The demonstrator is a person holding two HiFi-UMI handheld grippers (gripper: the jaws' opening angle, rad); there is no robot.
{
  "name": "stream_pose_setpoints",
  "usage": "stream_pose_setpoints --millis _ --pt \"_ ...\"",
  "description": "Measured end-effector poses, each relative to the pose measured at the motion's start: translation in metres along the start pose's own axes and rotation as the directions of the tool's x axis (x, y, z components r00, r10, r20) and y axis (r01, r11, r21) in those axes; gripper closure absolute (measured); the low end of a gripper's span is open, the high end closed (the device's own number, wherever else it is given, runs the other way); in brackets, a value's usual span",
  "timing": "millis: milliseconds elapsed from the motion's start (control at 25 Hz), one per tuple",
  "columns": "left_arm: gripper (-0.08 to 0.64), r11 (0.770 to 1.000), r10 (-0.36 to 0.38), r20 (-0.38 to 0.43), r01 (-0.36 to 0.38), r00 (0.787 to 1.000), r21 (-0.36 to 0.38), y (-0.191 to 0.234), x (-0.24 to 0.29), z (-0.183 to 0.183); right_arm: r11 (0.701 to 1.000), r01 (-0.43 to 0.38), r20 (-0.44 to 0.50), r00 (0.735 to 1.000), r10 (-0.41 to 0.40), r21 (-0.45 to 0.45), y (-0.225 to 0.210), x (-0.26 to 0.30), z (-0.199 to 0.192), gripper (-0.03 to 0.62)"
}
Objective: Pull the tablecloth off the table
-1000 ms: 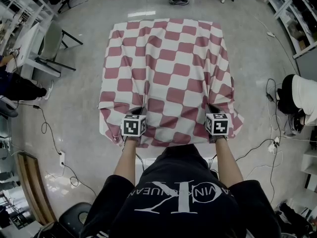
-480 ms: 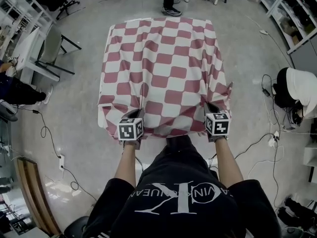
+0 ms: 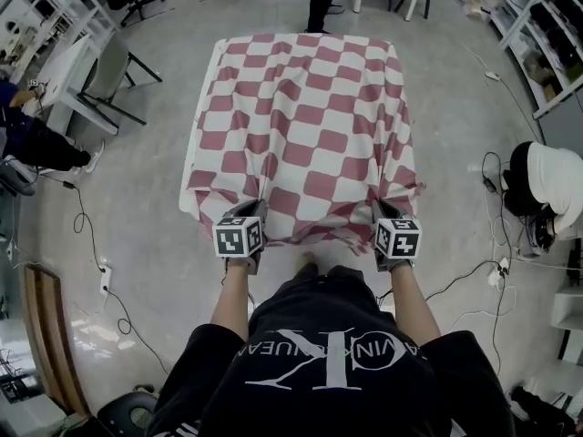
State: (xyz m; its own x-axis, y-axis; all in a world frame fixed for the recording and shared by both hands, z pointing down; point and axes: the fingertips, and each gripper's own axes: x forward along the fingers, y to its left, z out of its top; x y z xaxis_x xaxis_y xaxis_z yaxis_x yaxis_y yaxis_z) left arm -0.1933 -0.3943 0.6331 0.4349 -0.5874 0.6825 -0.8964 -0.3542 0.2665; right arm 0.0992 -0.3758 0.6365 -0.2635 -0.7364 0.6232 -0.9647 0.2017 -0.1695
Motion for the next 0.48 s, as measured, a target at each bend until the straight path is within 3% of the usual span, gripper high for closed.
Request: stream_pose_setpoints --millis 240,480 --pt "0.541 0.999 0.036 0.039 -0.035 0.999 -0.004 -0.019 -0.027 0.014 0.995 -0.086 -0.015 0.996 0.085 -0.050 0.018 -0.009 0.017 0.577" --pt "0.541 0.990 0.086 0.089 -0.075 0.992 -0.119 -0.043 -0.055 -0.034 0.977 -0.178 -0.021 0.984 0.176 -0.118 0.026 -0.038 -0.013 0.577"
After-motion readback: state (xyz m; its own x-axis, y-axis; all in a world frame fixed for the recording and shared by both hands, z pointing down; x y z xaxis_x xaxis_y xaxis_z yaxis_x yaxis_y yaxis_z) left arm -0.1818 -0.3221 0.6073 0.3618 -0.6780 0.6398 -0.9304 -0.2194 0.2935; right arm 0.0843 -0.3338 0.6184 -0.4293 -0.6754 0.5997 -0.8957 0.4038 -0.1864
